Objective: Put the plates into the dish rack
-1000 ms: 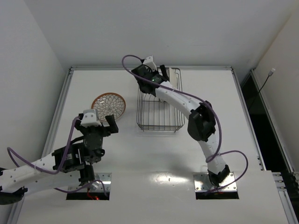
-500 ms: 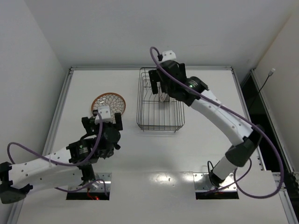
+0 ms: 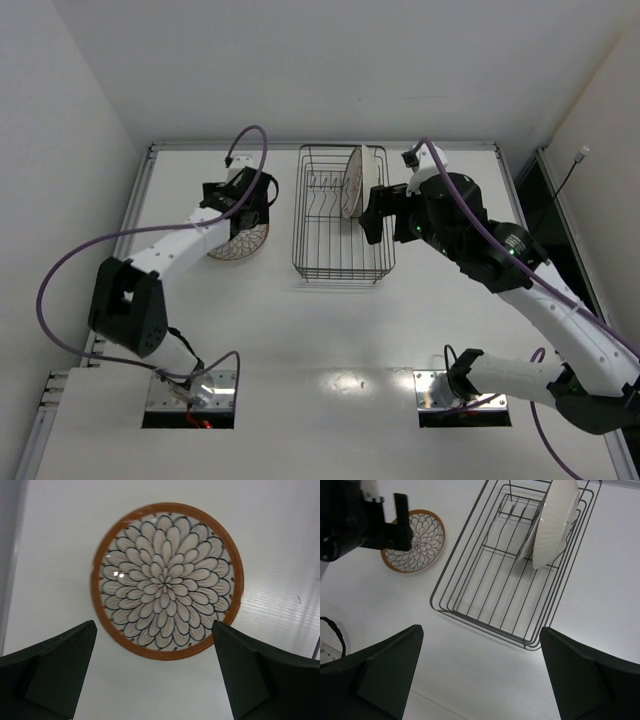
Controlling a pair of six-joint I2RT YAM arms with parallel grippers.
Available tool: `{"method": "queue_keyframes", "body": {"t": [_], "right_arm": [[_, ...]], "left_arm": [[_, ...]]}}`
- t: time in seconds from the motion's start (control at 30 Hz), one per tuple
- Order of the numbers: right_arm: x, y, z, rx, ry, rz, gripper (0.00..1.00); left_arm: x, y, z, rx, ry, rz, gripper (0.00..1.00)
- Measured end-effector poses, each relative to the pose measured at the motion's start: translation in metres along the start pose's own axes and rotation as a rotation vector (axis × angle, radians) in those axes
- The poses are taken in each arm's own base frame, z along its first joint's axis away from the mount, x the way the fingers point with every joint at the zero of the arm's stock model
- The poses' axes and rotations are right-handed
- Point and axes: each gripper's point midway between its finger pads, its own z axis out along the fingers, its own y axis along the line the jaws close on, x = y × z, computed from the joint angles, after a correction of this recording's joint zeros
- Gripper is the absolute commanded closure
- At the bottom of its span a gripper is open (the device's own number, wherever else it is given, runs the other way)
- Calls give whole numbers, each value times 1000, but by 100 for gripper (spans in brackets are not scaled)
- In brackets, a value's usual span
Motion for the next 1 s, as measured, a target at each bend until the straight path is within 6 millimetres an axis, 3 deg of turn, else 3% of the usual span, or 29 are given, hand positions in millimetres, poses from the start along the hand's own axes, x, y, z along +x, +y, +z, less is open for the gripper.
{"method": "queue_keyframes", "body": {"t": [0.1,0.4,0.57,0.7,0.8,1.0], "right_arm": [[5,3,-1,-21,13,5,0],[28,-2,-10,-31,74,11,0],[28,-6,-24,-28,76,14,0],[20,-6,-35,-33,62,21,0],[16,-6,-41,-38,52,29,0],[11,-7,-49,-42,41,41,0]], "left_arm": [[17,-27,22,75,101,63,0],[20,-77,49,214,158,117,0],[50,-88,72,201,224,168,0],[78,-91,89,181,290,216,7],[89,-93,98,172,317,231,17],[88,-97,107,163,315,226,50]]}}
